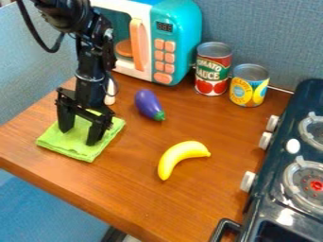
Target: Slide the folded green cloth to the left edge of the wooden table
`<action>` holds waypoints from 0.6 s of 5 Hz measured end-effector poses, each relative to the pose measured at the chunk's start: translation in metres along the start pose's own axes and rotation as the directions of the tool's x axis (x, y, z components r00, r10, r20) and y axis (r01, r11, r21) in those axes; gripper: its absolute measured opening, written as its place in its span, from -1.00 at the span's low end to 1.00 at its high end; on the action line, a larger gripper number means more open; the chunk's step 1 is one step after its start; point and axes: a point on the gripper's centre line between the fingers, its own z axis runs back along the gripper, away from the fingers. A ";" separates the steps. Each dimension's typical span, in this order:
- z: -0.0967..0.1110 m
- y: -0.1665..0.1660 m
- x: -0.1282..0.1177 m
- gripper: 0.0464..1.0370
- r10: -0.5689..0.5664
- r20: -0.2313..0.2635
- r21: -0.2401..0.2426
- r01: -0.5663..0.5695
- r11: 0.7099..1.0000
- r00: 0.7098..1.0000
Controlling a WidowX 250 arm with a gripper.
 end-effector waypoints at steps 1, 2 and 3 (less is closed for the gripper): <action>-0.003 0.007 0.000 0.93 -0.015 -0.033 0.034 0.016 0.999 0.999; -0.006 0.010 -0.004 0.93 0.009 -0.067 0.057 -0.005 0.998 0.998; -0.010 0.022 -0.013 0.93 0.059 -0.090 0.055 -0.054 0.997 0.994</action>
